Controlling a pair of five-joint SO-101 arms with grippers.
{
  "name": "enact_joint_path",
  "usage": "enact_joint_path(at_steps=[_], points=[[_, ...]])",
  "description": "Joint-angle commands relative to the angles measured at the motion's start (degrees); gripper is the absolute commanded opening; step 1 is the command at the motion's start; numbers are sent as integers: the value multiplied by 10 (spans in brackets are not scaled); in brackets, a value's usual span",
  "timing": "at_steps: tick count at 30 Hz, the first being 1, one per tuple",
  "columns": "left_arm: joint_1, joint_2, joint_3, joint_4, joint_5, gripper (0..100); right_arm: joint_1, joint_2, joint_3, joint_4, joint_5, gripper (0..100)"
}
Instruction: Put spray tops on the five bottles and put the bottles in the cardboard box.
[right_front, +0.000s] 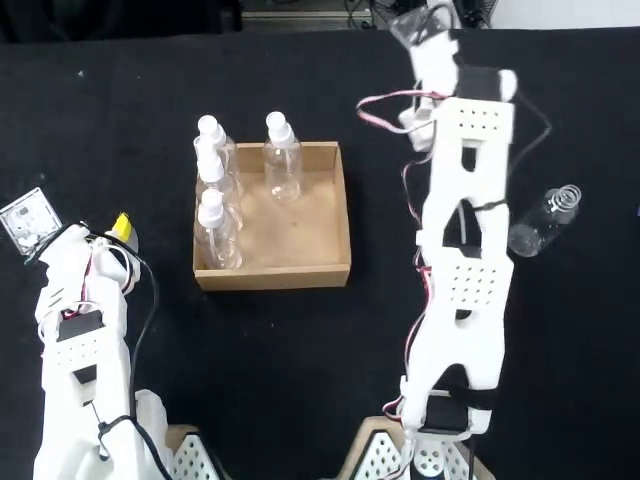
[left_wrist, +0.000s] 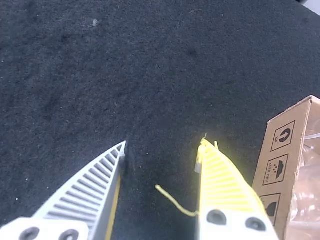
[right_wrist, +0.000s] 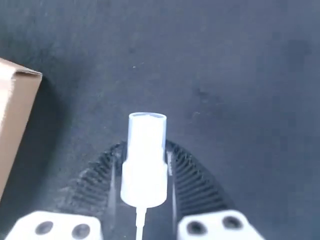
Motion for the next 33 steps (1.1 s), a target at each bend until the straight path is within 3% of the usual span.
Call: enact_joint_path(at_steps=[1,7,17,25,33], points=[[7,-6,-5,-13,-4,202,18,-9,-144,59,-2,11],[7,-6,-4,-13,-4,202,69,-17,-262,73,-84,11],[7,-6,-4,-13,-4,202,164,-246,-165,74,-142,11],[7,-6,-4,-13,-4,202,215,-521,117,66,-145,11],[7,-6,-3,-13,-4,202,274,-667,462,-203,-149,11]])
